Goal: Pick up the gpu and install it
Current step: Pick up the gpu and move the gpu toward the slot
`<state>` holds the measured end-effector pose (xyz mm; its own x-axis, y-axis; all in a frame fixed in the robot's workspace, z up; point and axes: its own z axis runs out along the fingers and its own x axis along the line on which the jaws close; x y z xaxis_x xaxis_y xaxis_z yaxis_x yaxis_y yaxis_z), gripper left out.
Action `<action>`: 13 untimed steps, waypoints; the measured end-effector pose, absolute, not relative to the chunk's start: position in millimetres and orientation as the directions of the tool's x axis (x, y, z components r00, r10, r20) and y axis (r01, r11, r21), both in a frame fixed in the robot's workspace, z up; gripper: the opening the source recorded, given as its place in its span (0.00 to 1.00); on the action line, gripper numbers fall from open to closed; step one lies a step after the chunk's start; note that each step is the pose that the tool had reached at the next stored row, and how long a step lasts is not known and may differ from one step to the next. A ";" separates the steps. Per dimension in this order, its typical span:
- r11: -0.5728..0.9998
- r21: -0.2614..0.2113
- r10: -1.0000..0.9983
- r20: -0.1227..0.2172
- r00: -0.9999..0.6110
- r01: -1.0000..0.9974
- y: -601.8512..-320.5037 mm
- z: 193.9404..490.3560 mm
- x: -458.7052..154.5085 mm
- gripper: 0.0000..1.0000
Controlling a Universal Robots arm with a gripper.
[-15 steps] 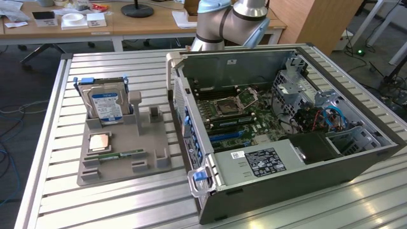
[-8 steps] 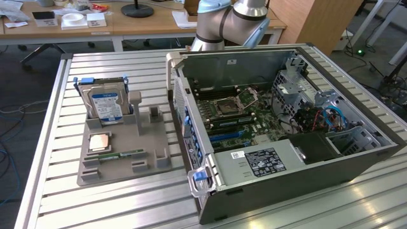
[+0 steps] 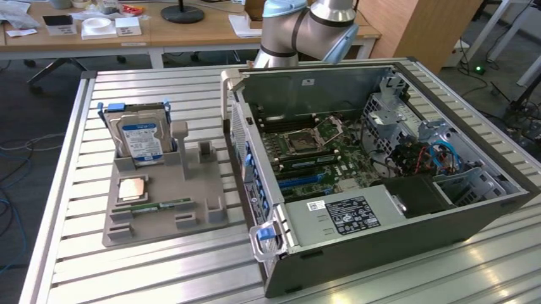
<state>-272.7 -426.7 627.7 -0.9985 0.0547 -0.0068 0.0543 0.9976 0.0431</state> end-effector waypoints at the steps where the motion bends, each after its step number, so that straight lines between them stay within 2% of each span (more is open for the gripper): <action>1: 0.998 0.043 0.055 -0.007 -0.998 0.054 -426.7 626.1 -272.7 0.27; 13: 0.998 0.043 0.055 -0.007 -0.998 0.054 -426.7 610.5 -272.7 0.27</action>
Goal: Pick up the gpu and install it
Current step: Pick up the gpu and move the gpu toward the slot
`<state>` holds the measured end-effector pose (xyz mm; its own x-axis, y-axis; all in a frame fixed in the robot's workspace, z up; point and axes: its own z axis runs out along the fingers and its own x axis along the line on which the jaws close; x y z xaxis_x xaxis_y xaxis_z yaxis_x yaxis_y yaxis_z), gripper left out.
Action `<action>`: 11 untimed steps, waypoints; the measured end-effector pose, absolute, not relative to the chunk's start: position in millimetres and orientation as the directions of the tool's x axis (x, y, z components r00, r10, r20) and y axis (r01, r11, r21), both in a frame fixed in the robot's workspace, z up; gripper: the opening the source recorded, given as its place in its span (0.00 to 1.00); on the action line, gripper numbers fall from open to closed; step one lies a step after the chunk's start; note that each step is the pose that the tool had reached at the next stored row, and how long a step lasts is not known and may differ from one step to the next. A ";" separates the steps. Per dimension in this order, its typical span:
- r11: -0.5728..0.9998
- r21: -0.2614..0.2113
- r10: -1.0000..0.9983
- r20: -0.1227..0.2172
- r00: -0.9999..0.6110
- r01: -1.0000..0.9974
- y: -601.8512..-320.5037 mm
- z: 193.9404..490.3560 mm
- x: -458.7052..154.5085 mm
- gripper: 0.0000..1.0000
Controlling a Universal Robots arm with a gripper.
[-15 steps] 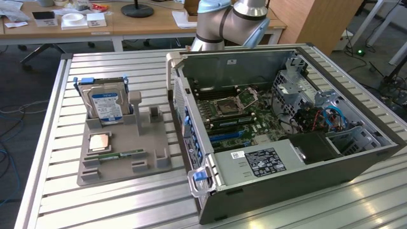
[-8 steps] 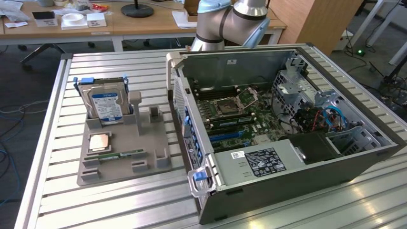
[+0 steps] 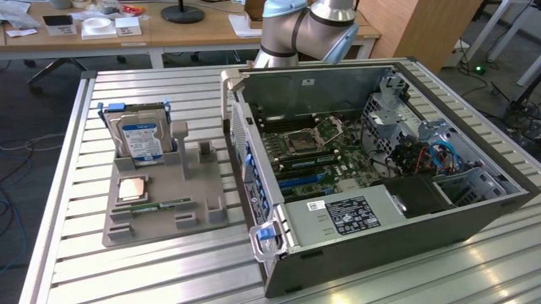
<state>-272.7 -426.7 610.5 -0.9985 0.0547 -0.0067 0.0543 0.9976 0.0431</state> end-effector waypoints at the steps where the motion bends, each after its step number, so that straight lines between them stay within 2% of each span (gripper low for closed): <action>1: 0.998 0.043 0.055 -0.007 -0.998 0.054 -426.7 608.8 -272.6 0.27; 11: 0.998 0.043 0.055 -0.007 -0.998 0.054 -426.7 590.6 -272.7 0.27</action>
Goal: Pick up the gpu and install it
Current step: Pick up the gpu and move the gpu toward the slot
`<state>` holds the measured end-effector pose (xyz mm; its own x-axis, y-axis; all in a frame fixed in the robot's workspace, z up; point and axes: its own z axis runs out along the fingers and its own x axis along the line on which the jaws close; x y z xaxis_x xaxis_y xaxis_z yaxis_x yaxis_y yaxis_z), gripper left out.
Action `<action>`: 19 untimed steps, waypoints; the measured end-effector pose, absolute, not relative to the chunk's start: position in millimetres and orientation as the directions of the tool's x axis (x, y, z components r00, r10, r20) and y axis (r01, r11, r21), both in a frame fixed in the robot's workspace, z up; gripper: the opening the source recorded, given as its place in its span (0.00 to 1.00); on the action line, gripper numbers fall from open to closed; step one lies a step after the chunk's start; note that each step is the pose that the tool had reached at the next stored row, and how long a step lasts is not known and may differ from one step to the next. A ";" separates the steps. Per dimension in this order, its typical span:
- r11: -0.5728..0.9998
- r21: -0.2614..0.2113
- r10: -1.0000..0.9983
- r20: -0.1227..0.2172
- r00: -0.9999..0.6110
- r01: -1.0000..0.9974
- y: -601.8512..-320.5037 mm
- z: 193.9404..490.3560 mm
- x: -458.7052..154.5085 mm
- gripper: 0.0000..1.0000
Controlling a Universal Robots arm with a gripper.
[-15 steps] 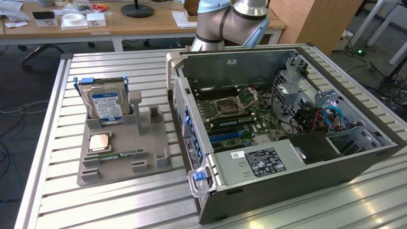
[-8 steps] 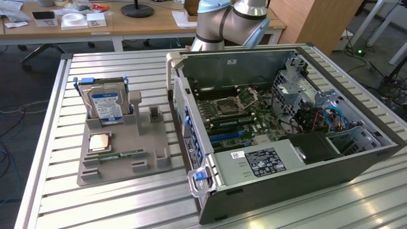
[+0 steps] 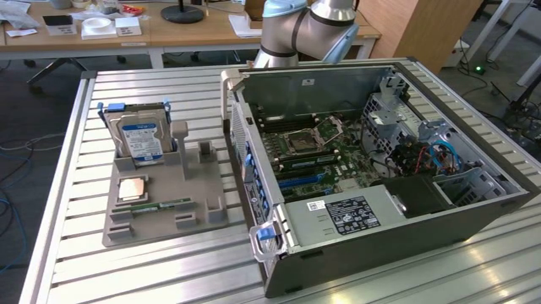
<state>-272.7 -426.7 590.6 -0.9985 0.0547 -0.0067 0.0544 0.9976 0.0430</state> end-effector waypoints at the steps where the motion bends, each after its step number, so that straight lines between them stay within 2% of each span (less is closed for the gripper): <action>1: 0.998 0.043 0.055 -0.007 -0.998 0.054 -426.7 588.8 -272.7 0.27; 19: 0.998 0.043 0.055 -0.007 -0.998 0.054 -426.7 556.1 -272.7 0.27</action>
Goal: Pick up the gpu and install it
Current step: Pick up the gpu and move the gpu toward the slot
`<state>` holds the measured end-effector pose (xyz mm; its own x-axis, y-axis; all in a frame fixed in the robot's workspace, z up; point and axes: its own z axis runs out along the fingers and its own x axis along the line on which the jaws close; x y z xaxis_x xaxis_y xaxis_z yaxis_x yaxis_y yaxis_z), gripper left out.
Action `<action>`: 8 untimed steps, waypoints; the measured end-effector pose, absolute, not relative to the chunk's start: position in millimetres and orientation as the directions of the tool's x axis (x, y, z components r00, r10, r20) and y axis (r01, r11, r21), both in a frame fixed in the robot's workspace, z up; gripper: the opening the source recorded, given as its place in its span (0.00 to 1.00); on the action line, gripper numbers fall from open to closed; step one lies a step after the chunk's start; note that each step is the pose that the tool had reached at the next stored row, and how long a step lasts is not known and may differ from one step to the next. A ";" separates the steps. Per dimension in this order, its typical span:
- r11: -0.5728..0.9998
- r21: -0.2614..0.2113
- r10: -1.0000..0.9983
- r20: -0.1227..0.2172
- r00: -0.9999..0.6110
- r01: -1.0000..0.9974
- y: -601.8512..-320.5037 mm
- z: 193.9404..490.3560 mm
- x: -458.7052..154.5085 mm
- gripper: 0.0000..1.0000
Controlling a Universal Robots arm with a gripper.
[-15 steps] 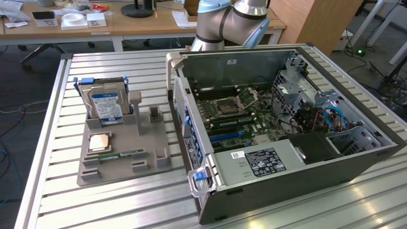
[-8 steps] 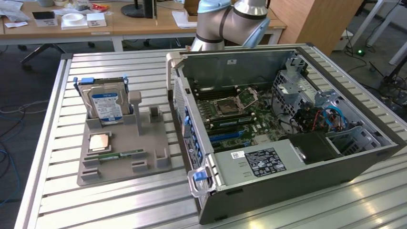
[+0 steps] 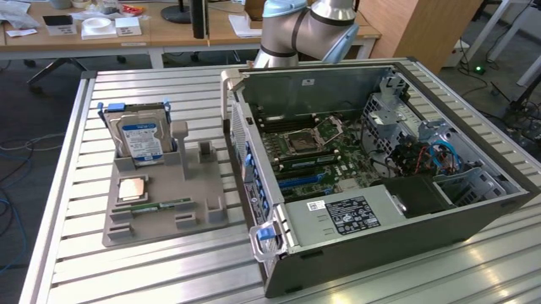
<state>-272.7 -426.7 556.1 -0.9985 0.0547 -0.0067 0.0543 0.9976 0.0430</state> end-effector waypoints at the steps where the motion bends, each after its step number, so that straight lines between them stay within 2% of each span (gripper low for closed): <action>1: 0.998 0.043 0.055 -0.007 -0.998 0.054 -426.7 554.2 -272.7 0.27; 8: 0.998 0.043 0.055 -0.007 -0.998 0.054 -426.7 550.6 -272.7 0.27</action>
<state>-272.7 -426.7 550.6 -0.9985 0.0547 -0.0066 0.0543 0.9976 0.0429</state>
